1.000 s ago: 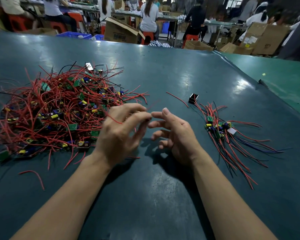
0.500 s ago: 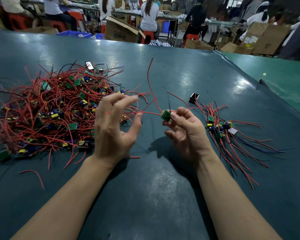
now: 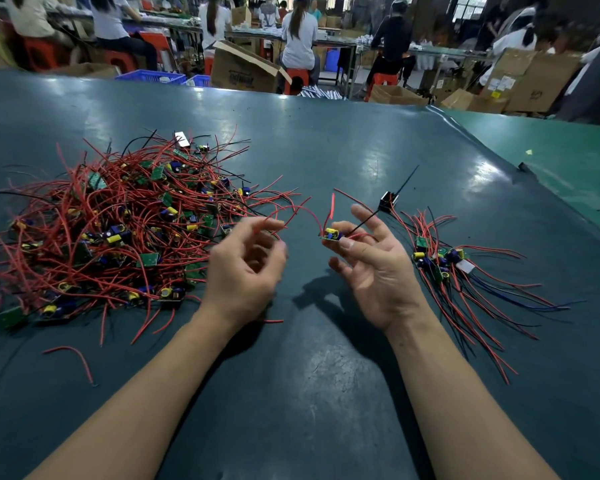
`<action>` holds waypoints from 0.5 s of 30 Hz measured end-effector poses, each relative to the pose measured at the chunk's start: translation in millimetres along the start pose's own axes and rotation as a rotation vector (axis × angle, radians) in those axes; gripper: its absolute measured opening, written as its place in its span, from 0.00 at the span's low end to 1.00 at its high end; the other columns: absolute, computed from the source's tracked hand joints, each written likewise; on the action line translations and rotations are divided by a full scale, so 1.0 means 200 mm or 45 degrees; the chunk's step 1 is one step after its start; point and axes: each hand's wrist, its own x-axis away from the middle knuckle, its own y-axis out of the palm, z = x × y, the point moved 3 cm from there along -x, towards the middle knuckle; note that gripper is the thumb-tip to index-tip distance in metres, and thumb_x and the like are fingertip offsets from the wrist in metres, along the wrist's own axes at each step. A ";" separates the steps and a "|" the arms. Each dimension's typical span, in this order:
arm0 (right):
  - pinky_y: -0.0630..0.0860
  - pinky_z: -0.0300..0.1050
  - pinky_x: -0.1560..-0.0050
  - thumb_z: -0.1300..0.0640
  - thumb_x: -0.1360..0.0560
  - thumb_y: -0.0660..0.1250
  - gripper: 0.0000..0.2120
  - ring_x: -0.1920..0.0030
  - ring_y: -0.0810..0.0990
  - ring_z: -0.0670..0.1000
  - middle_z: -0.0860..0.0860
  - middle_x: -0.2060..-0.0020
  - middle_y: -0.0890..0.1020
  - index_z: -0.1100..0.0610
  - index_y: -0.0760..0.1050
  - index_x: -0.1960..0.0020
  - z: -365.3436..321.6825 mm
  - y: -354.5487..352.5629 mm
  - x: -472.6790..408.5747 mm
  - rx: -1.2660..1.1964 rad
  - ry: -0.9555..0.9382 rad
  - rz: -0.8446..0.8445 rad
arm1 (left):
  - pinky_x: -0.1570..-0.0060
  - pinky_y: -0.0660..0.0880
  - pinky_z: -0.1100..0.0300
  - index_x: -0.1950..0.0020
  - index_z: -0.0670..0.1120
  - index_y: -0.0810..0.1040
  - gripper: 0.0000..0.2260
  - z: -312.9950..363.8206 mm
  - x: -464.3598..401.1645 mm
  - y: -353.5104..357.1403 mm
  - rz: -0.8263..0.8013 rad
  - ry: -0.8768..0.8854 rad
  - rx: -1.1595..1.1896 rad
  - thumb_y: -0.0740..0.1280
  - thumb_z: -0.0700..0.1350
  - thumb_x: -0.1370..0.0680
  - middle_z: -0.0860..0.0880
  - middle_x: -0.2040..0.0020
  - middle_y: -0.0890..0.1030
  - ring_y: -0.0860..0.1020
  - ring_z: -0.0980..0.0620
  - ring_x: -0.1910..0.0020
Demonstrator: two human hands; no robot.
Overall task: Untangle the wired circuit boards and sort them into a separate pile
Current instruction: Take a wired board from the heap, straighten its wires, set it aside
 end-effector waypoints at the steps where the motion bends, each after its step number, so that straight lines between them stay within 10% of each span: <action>1: 0.76 0.41 0.60 0.66 0.35 0.68 0.24 0.56 0.83 0.51 0.50 0.58 0.84 0.55 0.73 0.40 0.00 0.01 0.01 0.034 0.007 -0.016 | 0.69 0.78 0.52 0.43 0.48 0.76 0.12 0.00 0.01 0.03 -0.093 -0.052 0.081 0.71 0.37 0.24 0.43 0.61 0.81 0.77 0.49 0.71; 6: 0.77 0.40 0.64 0.69 0.28 0.65 0.09 0.60 0.84 0.52 0.53 0.59 0.85 0.57 0.77 0.55 0.01 0.02 0.01 0.036 0.020 0.042 | 0.75 0.73 0.62 0.57 0.40 0.80 0.07 0.03 -0.02 0.01 -0.021 -0.322 0.637 0.72 0.44 0.27 0.45 0.67 0.82 0.76 0.51 0.75; 12: 0.78 0.39 0.64 0.70 0.24 0.62 0.12 0.60 0.84 0.51 0.52 0.59 0.85 0.56 0.76 0.60 0.01 0.01 0.00 -0.046 -0.012 0.197 | 0.54 0.79 0.61 0.45 0.49 0.84 0.28 0.01 -0.01 0.03 -0.407 -0.600 1.002 0.79 0.62 0.40 0.46 0.38 0.81 0.82 0.51 0.47; 15: 0.78 0.39 0.64 0.70 0.24 0.62 0.14 0.58 0.84 0.52 0.52 0.59 0.85 0.54 0.76 0.61 -0.01 -0.02 0.00 -0.139 -0.059 0.303 | 0.52 0.78 0.59 0.52 0.46 0.86 0.15 -0.02 -0.02 0.03 -0.261 -0.633 0.891 0.74 0.56 0.30 0.44 0.46 0.84 0.83 0.50 0.50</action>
